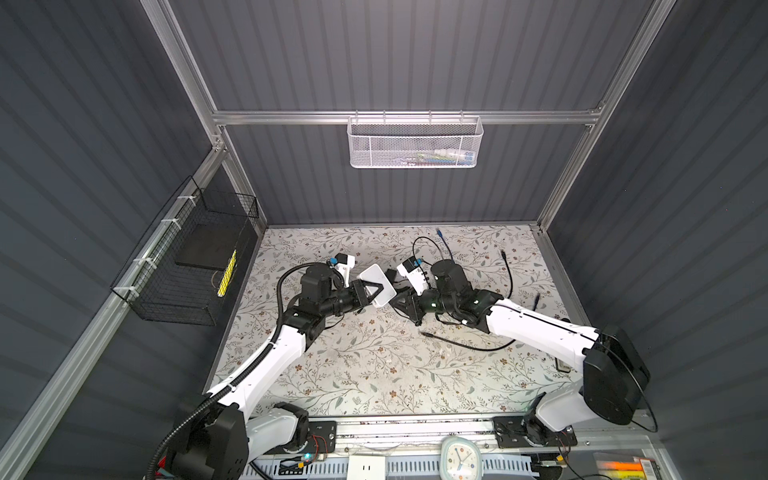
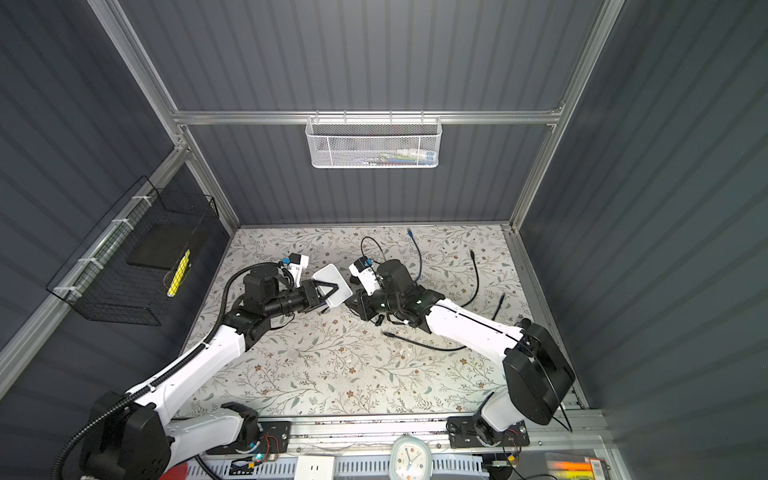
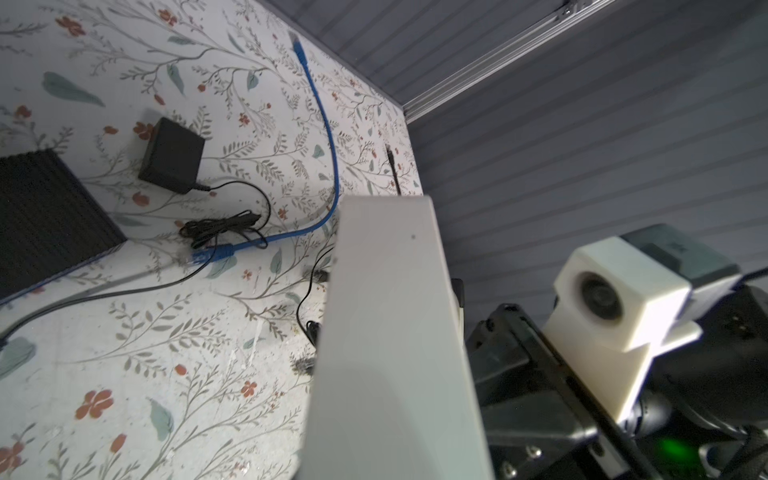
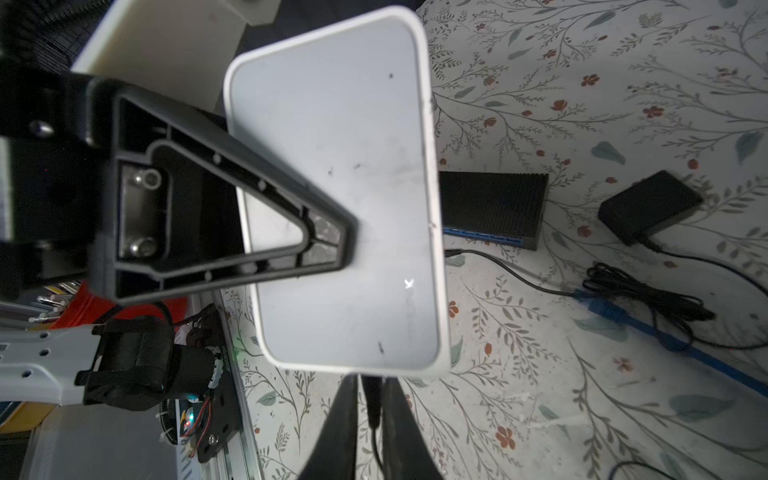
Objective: Insert the plug into the switch port
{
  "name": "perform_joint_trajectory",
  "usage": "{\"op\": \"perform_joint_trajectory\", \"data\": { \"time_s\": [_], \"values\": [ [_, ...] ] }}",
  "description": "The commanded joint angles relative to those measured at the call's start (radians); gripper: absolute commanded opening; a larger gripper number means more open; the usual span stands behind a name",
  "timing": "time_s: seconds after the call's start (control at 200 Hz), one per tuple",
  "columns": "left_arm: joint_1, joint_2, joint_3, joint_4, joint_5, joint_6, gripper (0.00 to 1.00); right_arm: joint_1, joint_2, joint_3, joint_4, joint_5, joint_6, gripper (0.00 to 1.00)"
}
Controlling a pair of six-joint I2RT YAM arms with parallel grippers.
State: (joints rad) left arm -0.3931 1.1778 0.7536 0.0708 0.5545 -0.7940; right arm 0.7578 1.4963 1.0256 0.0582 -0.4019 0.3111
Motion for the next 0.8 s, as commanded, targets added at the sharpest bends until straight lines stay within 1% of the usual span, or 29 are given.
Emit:
{"op": "perform_joint_trajectory", "data": {
  "time_s": [0.0,0.07,0.095,0.145,0.195,0.255,0.305,0.315,0.34,0.455,0.525,0.625,0.74,0.795],
  "values": [
    [-0.024,0.031,0.005,-0.086,-0.001,-0.04,0.0,-0.014,-0.04,-0.032,0.147,0.056,-0.005,0.23],
    [-0.024,0.033,0.011,-0.095,-0.042,-0.048,0.0,-0.014,-0.059,-0.072,0.14,0.056,-0.015,0.29],
    [-0.024,0.033,0.011,-0.095,-0.051,-0.049,0.0,-0.014,-0.069,-0.084,0.124,0.1,-0.017,0.31],
    [-0.024,0.021,0.01,-0.11,-0.1,-0.059,0.0,-0.015,-0.082,-0.098,0.1,0.114,-0.026,0.33],
    [-0.024,0.004,-0.003,-0.11,-0.123,-0.075,0.0,-0.016,-0.102,-0.121,0.072,0.135,-0.033,0.37],
    [-0.025,-0.023,-0.026,-0.125,-0.187,-0.114,0.0,-0.019,-0.123,-0.144,0.047,0.156,-0.035,0.41],
    [-0.026,-0.05,-0.081,-0.111,-0.217,-0.162,0.0,-0.023,-0.132,-0.155,0.025,0.166,-0.036,0.43],
    [-0.026,-0.056,-0.09,-0.11,-0.248,-0.177,0.0,-0.023,-0.135,-0.156,0.016,0.17,-0.036,0.44],
    [-0.027,-0.073,-0.123,-0.102,-0.282,-0.213,0.0,-0.023,-0.135,-0.155,0.0,0.176,-0.037,0.44],
    [-0.037,-0.131,-0.304,0.019,-0.376,-0.375,0.0,-0.022,-0.113,-0.127,-0.103,0.206,-0.05,0.46],
    [-0.045,-0.156,-0.374,0.05,-0.438,-0.43,0.0,-0.022,-0.085,-0.11,-0.152,0.217,-0.068,0.47],
    [-0.052,-0.175,-0.441,0.072,-0.49,-0.483,0.0,-0.021,-0.037,-0.074,-0.211,0.214,-0.087,0.48],
    [-0.053,-0.169,-0.457,0.07,-0.505,-0.49,0.0,-0.015,0.018,-0.044,-0.238,0.191,-0.113,0.5],
    [-0.053,-0.159,-0.465,0.067,-0.514,-0.493,0.02,-0.008,0.047,-0.038,-0.24,0.188,-0.127,0.5]
  ]
}}
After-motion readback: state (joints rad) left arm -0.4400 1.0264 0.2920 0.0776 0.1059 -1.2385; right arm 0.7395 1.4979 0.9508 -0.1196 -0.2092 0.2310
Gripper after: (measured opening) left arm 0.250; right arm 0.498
